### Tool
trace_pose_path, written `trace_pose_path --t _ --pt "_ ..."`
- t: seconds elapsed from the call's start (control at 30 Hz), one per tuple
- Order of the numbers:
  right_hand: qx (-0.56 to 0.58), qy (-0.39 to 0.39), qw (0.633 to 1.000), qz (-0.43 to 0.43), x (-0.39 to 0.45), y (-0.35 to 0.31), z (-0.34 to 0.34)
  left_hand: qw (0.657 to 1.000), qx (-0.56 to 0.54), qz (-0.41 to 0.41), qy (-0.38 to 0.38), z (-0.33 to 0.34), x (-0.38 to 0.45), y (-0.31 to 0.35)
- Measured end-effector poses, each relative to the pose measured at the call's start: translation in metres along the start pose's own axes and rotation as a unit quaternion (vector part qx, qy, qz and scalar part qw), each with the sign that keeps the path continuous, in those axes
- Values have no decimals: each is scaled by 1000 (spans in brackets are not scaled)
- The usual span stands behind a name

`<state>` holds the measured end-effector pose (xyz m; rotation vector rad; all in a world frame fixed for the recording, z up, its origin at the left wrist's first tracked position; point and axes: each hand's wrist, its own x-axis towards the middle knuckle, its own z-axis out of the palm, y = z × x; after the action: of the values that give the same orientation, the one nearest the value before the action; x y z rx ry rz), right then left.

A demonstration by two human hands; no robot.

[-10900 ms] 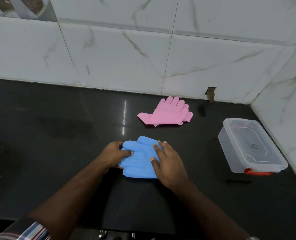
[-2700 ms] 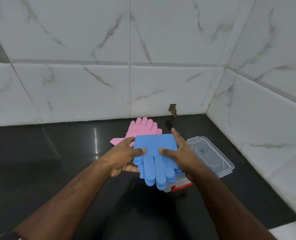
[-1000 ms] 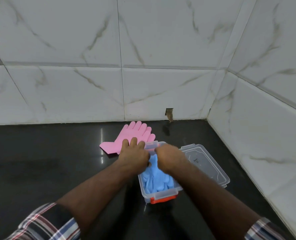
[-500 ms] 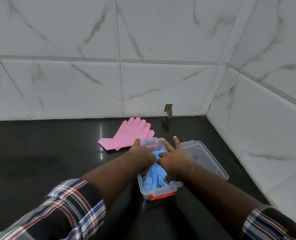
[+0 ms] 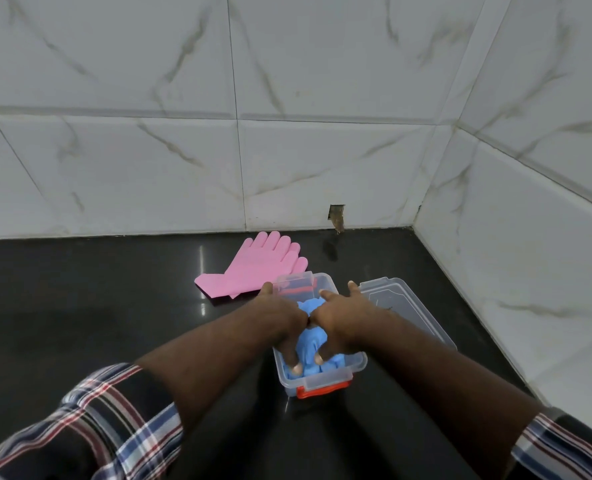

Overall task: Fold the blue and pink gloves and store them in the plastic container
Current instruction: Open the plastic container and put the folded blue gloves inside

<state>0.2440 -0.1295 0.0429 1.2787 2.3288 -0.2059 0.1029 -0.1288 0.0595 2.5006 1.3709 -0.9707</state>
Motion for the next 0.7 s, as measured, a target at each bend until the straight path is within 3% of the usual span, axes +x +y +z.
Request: trace_pose_path --t 0.2,0.47,0.7 --pt "-44 20 999 -21 -6 -9 10 996 44 -22 71 25 9 15" --pt "-70 79 994 -28 1 -9 23 996 41 -44 69 32 18 18" --pt "10 -21 1000 4 -5 -8 -2 1000 1 -21 11 18 16 8"
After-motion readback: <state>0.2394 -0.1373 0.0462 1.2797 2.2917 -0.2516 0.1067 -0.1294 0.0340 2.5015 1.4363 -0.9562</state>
